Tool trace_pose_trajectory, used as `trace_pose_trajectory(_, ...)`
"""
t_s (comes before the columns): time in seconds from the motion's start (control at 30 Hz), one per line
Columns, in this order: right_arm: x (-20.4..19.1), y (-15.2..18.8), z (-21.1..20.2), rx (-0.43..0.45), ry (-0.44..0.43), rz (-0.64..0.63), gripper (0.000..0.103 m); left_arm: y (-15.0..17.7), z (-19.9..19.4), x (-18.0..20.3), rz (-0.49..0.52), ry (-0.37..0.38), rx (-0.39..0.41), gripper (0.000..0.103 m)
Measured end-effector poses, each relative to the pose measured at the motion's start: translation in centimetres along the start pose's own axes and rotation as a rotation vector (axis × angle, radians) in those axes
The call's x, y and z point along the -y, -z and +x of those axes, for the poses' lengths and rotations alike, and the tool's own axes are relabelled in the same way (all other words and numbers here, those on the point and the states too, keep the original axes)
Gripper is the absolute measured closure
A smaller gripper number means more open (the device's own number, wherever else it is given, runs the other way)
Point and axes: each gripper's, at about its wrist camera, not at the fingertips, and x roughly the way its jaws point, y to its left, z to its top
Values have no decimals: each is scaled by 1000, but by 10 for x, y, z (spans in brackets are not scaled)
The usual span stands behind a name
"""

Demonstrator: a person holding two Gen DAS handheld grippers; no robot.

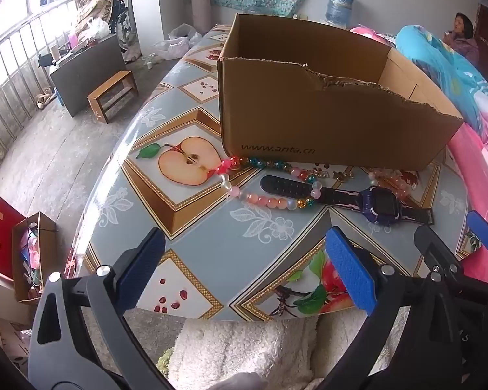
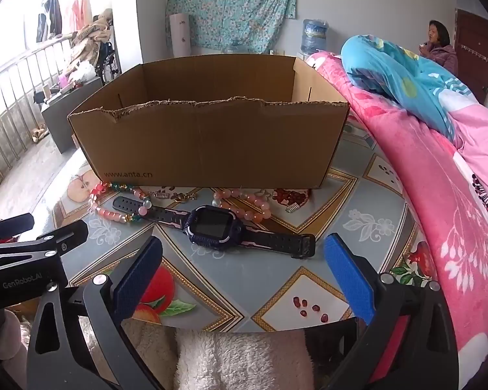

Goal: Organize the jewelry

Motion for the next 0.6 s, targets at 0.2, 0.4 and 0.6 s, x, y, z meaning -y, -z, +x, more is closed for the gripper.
trace_pose_trajectory(0.2, -1, -2, -5, 2, -2, 3, 6, 1, -1, -4, -6, 9, -5, 7)
trace_pose_trajectory(0.4, 0, 3, -4, -1, -3, 2, 6, 2, -1, -6, -2, 3, -5, 7)
trace_pose_trajectory(0.6, 1, 1, -4, -7, 2, -2, 6, 2, -6, -2, 0, -3, -4, 7)
